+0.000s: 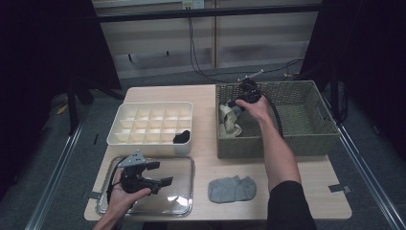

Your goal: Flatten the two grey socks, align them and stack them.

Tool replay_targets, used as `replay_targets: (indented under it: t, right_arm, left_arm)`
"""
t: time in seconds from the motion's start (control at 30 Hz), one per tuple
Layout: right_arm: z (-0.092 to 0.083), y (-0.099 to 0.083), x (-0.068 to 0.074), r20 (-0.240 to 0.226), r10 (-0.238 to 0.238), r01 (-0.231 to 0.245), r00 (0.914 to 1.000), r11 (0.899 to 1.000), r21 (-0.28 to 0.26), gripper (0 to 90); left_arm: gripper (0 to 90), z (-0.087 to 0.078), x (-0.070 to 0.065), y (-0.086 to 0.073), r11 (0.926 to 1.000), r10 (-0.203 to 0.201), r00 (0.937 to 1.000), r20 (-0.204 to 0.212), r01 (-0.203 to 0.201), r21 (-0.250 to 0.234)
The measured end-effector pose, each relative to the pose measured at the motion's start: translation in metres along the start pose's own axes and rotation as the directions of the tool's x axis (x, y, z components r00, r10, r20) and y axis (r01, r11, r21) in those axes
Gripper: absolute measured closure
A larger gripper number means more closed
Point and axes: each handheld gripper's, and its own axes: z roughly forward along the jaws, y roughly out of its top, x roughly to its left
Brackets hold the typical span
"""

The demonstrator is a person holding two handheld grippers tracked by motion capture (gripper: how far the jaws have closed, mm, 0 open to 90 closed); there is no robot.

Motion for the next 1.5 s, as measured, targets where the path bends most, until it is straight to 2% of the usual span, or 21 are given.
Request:
replay_targets:
  t: [0.03,0.13,0.27,0.43,0.53,0.63,0.8,0.87,1.3,1.5]
  right_arm:
    - [0.0,0.0,0.0,0.0,0.0,0.0,1.0,1.0,0.0,49.5]
    - [0.001,-0.001,0.0,-0.016,0.008,-0.008,0.9998,1.0,0.017,59.5]
    - [-0.001,-0.002,0.003,-0.051,-0.001,0.001,0.9987,1.0,0.016,88.1]
    - [-0.005,-0.004,0.006,-0.061,-0.005,0.006,0.9981,1.0,0.015,89.5]
    - [-0.01,-0.006,0.006,-0.064,0.0,-0.001,0.9979,1.0,-0.005,89.7]
    - [-0.018,-0.01,0.005,-0.056,0.006,-0.007,0.9984,1.0,-0.019,89.8]
    - [-0.037,-0.012,0.005,-0.076,0.015,-0.02,0.997,0.998,-0.067,89.9]
    - [-0.046,-0.015,0.006,-0.092,0.022,-0.031,0.9956,0.994,-0.1,89.9]
    - [-0.075,-0.02,0.017,-0.111,0.01,-0.029,0.9938,0.985,-0.168,89.9]
    - [-0.089,-0.02,0.022,-0.124,0.001,-0.028,0.9923,0.976,-0.215,89.9]
  left_arm:
    - [13.8,0.0,0.0,0.0,1.0,-0.004,1.0,-0.003,0.004,-0.002]
    - [13.8,0.001,0.001,0.001,0.9999,-0.009,0.9999,-0.004,0.009,-0.005]
    - [13.8,0.001,0.002,0.0,0.9999,-0.01,0.9999,-0.005,0.01,-0.01]
    - [13.9,0.0,0.003,0.0,0.9997,-0.019,0.9998,-0.01,0.019,-0.014]
    - [13.9,0.0,0.004,0.0,0.9998,-0.017,0.9998,-0.007,0.017,-0.012]
    - [13.9,-0.001,0.004,-0.001,0.9999,-0.012,0.9999,-0.003,0.012,-0.011]
    - [13.9,-0.002,0.005,-0.002,0.9996,-0.024,0.9997,-0.004,0.023,-0.016]
    - [13.9,-0.002,0.005,-0.003,0.9996,-0.024,0.9997,-0.007,0.024,-0.013]
    - [14.1,-0.006,0.002,-0.005,0.9998,-0.012,0.9996,-0.027,0.011,-0.019]
    - [14.1,-0.008,0.001,-0.006,0.9998,-0.005,0.9996,-0.029,0.005,-0.021]
